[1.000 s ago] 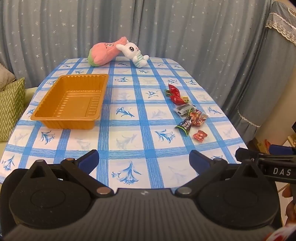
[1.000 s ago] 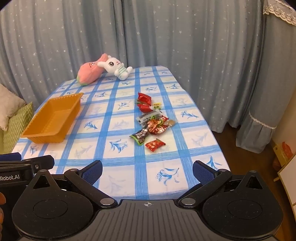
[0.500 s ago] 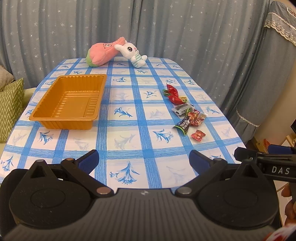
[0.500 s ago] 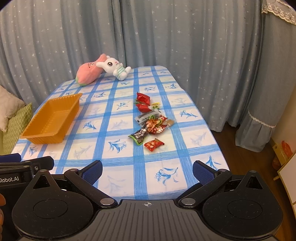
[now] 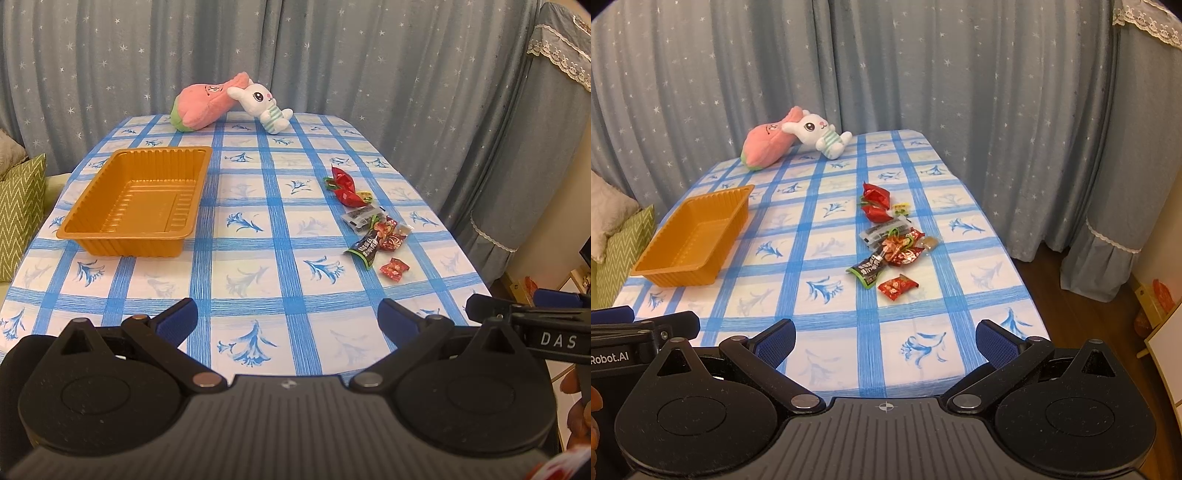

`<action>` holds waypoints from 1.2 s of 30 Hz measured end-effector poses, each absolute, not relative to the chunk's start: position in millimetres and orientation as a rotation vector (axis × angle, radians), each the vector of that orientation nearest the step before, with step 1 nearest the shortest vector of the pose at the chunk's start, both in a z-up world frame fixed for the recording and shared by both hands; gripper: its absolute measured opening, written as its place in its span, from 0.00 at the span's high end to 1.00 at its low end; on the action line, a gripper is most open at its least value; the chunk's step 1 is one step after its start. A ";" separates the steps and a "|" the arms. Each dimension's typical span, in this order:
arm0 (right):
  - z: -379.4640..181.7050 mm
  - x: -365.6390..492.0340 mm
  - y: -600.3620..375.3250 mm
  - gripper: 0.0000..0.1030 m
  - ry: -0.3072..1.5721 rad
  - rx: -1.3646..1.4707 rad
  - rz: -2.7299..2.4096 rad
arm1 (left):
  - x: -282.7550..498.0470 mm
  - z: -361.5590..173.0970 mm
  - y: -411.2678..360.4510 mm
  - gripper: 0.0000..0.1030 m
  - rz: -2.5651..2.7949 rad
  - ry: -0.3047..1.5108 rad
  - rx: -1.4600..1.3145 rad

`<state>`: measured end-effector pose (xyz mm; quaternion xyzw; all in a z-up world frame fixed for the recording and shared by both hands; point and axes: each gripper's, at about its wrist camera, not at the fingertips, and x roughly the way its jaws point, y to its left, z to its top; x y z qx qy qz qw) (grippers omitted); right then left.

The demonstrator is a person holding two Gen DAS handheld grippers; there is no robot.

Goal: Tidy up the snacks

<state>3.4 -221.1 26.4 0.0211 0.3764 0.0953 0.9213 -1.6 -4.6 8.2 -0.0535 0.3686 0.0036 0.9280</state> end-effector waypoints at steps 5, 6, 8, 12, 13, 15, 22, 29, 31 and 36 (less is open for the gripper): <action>25.5 3.6 -220.8 0.00 0.771 0.043 0.194 | -1.7 7.9 -6.7 0.00 0.002 0.757 -0.110; 27.1 2.8 -220.2 0.00 0.771 0.044 0.194 | -1.7 7.6 -6.7 0.00 0.002 0.757 -0.110; 27.0 2.9 -220.3 0.00 0.772 0.044 0.194 | -1.7 7.4 -6.8 0.00 0.003 0.756 -0.112; 26.3 2.8 -220.2 0.00 0.773 0.044 0.195 | -1.6 7.7 -7.8 0.00 0.003 0.757 -0.112; 26.2 2.9 -220.4 0.00 0.772 0.045 0.195 | -1.7 7.4 -7.1 0.00 0.002 0.756 -0.111; 26.0 2.9 -219.7 0.00 0.772 0.045 0.195 | -1.7 7.4 -6.3 0.00 0.002 0.757 -0.113; 26.4 3.0 -220.2 0.00 0.772 0.045 0.195 | -1.6 7.6 -7.3 0.00 0.001 0.757 -0.115; 26.4 2.9 -220.4 0.00 0.773 0.046 0.194 | -1.6 7.1 -5.7 0.00 0.001 0.757 -0.113; 26.5 2.8 -220.4 0.00 0.773 0.046 0.194 | -1.5 7.3 -5.8 0.00 0.001 0.758 -0.115; 26.1 2.8 -220.2 0.00 0.772 0.046 0.194 | -1.9 7.2 -8.3 0.00 0.000 0.757 -0.115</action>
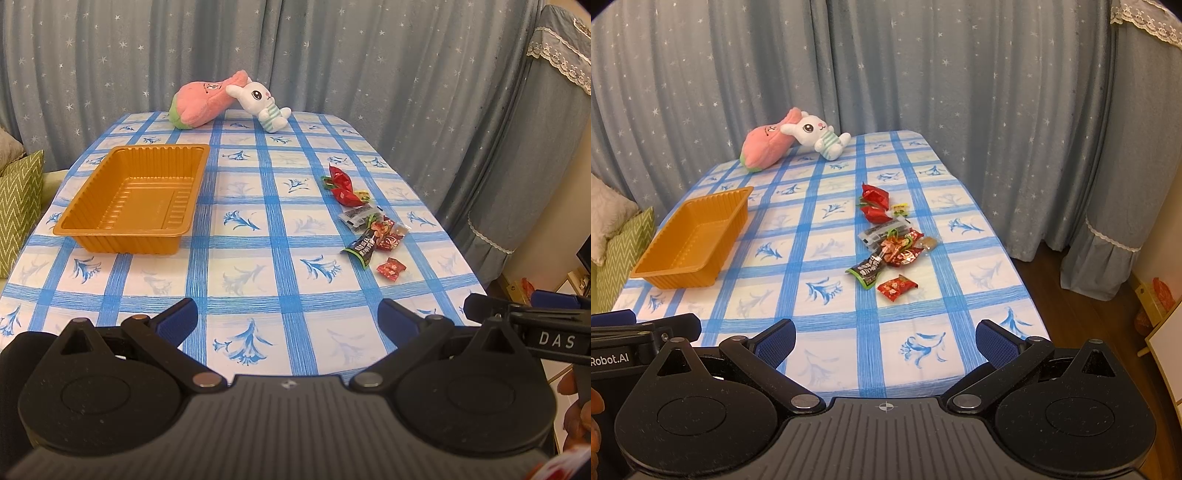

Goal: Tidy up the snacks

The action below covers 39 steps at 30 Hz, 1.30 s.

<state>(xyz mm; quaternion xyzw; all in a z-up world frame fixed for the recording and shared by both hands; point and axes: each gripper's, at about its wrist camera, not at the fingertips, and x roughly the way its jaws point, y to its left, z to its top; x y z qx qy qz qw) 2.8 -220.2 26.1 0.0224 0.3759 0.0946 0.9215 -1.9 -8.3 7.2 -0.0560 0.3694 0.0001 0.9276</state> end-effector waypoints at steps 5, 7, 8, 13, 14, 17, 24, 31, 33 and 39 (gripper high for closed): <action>25.7 2.7 -219.6 0.00 0.772 0.047 0.195 | -2.0 7.0 -6.7 0.00 -0.001 0.757 -0.115; 25.7 3.0 -221.0 0.00 0.773 0.047 0.194 | -1.9 7.0 -6.8 0.00 0.000 0.757 -0.115; 25.7 2.9 -220.5 0.00 0.773 0.047 0.194 | -1.9 7.0 -6.4 0.00 -0.001 0.757 -0.116; 25.6 3.2 -221.2 0.00 0.773 0.048 0.193 | -2.0 7.3 -7.3 0.00 -0.001 0.757 -0.117; 25.3 3.0 -219.9 0.00 0.773 0.048 0.193 | -1.9 7.1 -6.6 0.00 -0.001 0.757 -0.116; 25.6 3.2 -221.2 0.00 0.773 0.049 0.193 | -1.8 7.2 -6.2 0.00 -0.001 0.758 -0.117; 25.2 3.6 -221.5 0.00 0.773 0.052 0.192 | -1.7 7.4 -6.1 0.00 -0.001 0.757 -0.120; 14.6 7.5 -239.3 0.00 0.759 0.074 0.164 | 4.2 2.2 -14.0 0.00 -0.014 0.757 -0.114; 10.3 9.9 -242.8 0.00 0.753 0.081 0.149 | 9.5 -2.0 -16.4 0.00 -0.025 0.760 -0.111; -2.8 25.8 -251.9 0.00 0.729 0.122 0.103 | 35.8 -21.4 -12.4 0.00 -0.040 0.775 -0.101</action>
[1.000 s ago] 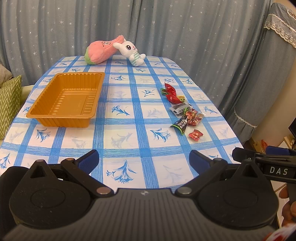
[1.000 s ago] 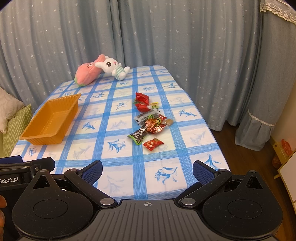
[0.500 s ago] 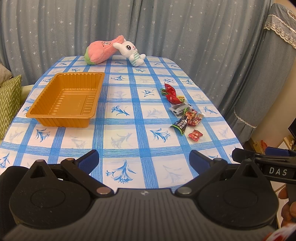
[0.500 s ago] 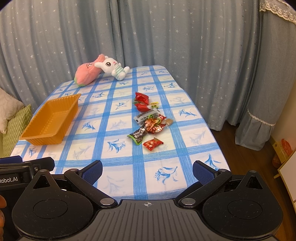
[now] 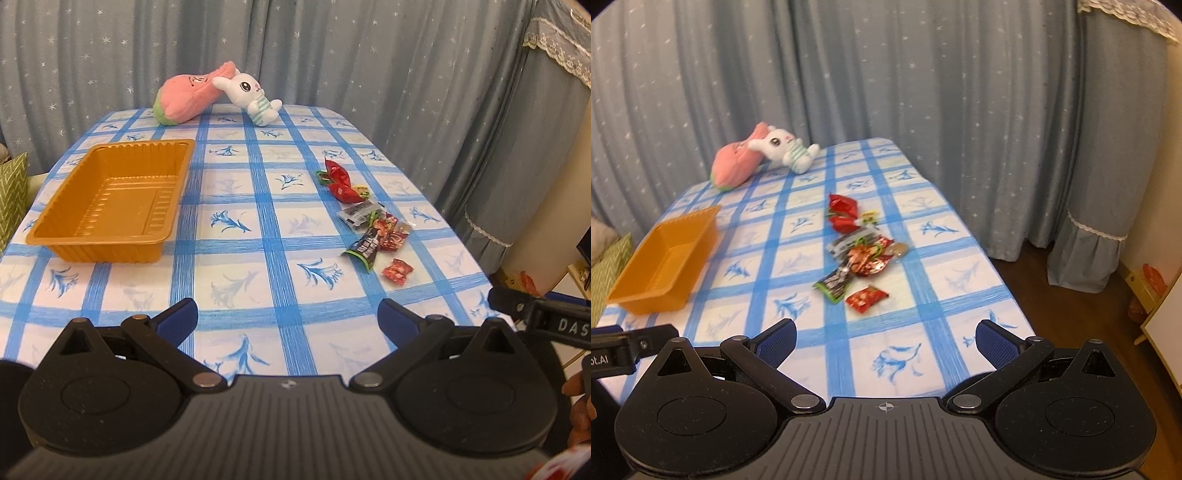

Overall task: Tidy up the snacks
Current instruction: 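Grasp the red wrapped candy with the right gripper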

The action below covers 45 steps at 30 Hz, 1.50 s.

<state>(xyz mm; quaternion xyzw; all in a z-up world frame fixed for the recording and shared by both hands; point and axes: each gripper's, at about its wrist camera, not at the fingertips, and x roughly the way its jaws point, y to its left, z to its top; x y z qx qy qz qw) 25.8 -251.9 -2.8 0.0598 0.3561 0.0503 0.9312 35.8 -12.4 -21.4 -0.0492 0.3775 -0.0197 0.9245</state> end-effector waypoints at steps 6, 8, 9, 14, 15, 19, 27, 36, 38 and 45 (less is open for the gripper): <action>-25.9 55.1 -251.2 0.01 0.741 0.188 0.081 | 76.2 -45.9 1.9 0.00 -0.071 0.792 -0.114; -33.3 66.5 -246.8 0.01 0.739 0.202 0.076 | 89.8 -53.2 3.1 0.00 -0.082 0.791 -0.105; -37.0 72.5 -243.7 0.03 0.739 0.202 0.072 | 95.7 -56.5 2.9 0.00 -0.091 0.787 -0.096; -61.9 106.8 -233.4 0.22 0.742 0.226 0.057 | 125.3 -75.8 3.2 0.04 -0.143 0.770 -0.062; -66.8 112.6 -231.9 0.29 0.741 0.235 0.056 | 130.6 -79.7 3.6 0.05 -0.155 0.767 -0.068; -87.1 134.9 -223.9 0.43 0.770 0.239 0.048 | 151.1 -94.1 2.8 0.06 -0.175 0.787 -0.073; -111.4 159.7 -215.7 0.59 0.802 0.260 0.010 | 166.7 -111.0 7.7 0.06 -0.182 0.793 -0.107; -114.7 162.6 -214.2 0.77 0.805 0.199 -0.009 | 178.7 -113.5 0.9 0.07 -0.242 0.784 -0.093; -111.2 159.9 -216.7 0.78 0.789 0.192 -0.011 | 183.3 -111.7 -5.6 0.09 -0.281 0.773 -0.079; -99.1 155.5 -239.1 0.80 0.744 0.229 -0.051 | 208.6 -110.6 -44.3 0.21 -0.457 0.751 0.024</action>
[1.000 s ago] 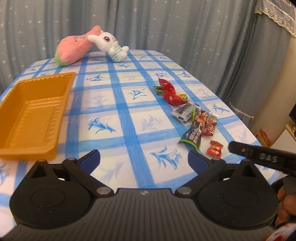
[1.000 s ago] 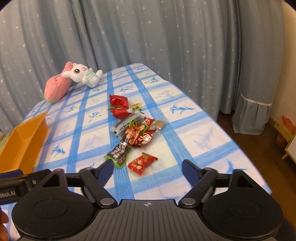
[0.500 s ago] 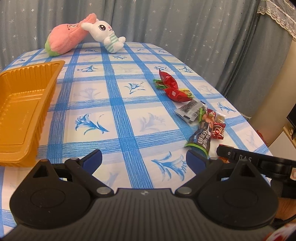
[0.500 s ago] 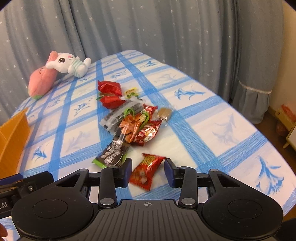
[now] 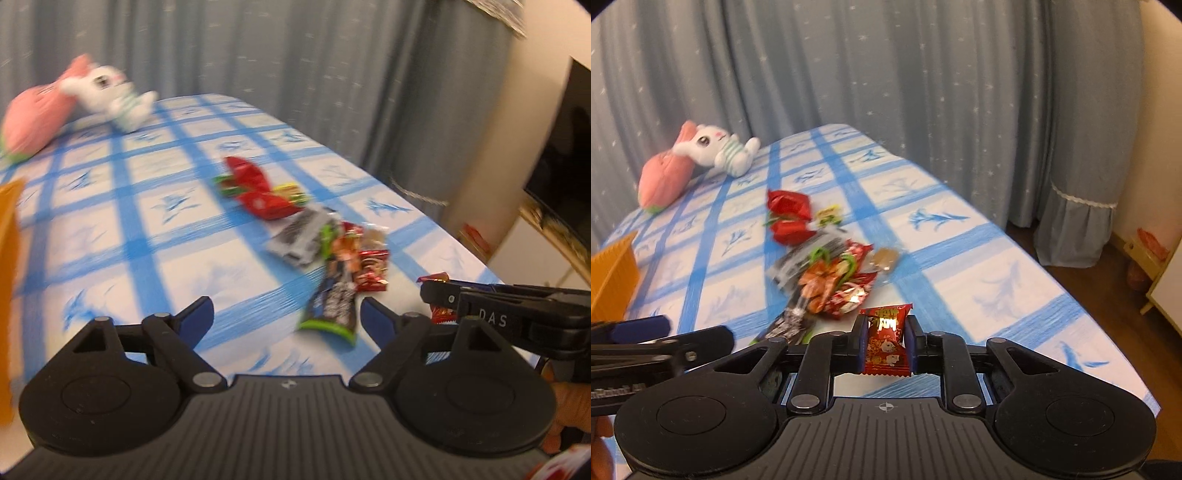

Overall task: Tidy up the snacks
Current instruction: 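Grasp the red wrapped candy with the right gripper, then grasp the dark snack stick bag with the left gripper while the right gripper holds the red candy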

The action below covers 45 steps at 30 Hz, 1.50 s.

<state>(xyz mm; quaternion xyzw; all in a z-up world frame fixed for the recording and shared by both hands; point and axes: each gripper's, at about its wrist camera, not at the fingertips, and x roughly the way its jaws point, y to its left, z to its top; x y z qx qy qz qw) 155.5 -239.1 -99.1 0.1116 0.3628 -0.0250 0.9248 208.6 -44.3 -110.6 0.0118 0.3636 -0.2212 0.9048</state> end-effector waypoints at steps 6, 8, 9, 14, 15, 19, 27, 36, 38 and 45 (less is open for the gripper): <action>-100.3 155.1 -251.1 0.80 0.746 0.261 -0.074 | 228.6 -121.5 -79.7 0.58 -0.537 0.756 0.123; -100.8 155.1 -253.8 0.80 0.743 0.269 -0.085 | 234.7 -126.8 -88.6 0.65 -0.557 0.772 0.147; -101.0 155.4 -254.1 0.80 0.743 0.271 -0.085 | 237.0 -128.7 -92.2 0.65 -0.560 0.773 0.157; -101.2 156.6 -253.9 0.80 0.746 0.274 -0.086 | 245.4 -136.8 -103.8 0.67 -0.576 0.783 0.181; -101.9 157.0 -253.2 0.80 0.747 0.274 -0.086 | 246.6 -138.8 -105.5 0.70 -0.574 0.791 0.192; -103.6 158.1 -251.0 0.80 0.748 0.270 -0.078 | 237.0 -137.9 -98.3 0.72 -0.551 0.795 0.184; -104.7 156.8 -241.3 0.80 0.748 0.256 -0.036 | 189.8 -136.2 -58.2 0.72 -0.425 0.805 0.139; -105.1 157.4 -234.1 0.80 0.753 0.248 -0.014 | 194.4 -140.8 -63.5 0.70 -0.390 0.761 0.151; -104.9 157.3 -234.0 0.80 0.752 0.248 -0.012 | 194.7 -140.3 -64.7 0.74 -0.387 0.764 0.153; -101.0 156.8 -227.7 0.80 0.745 0.245 0.015 | 186.0 -135.9 -56.5 0.75 -0.337 0.756 0.135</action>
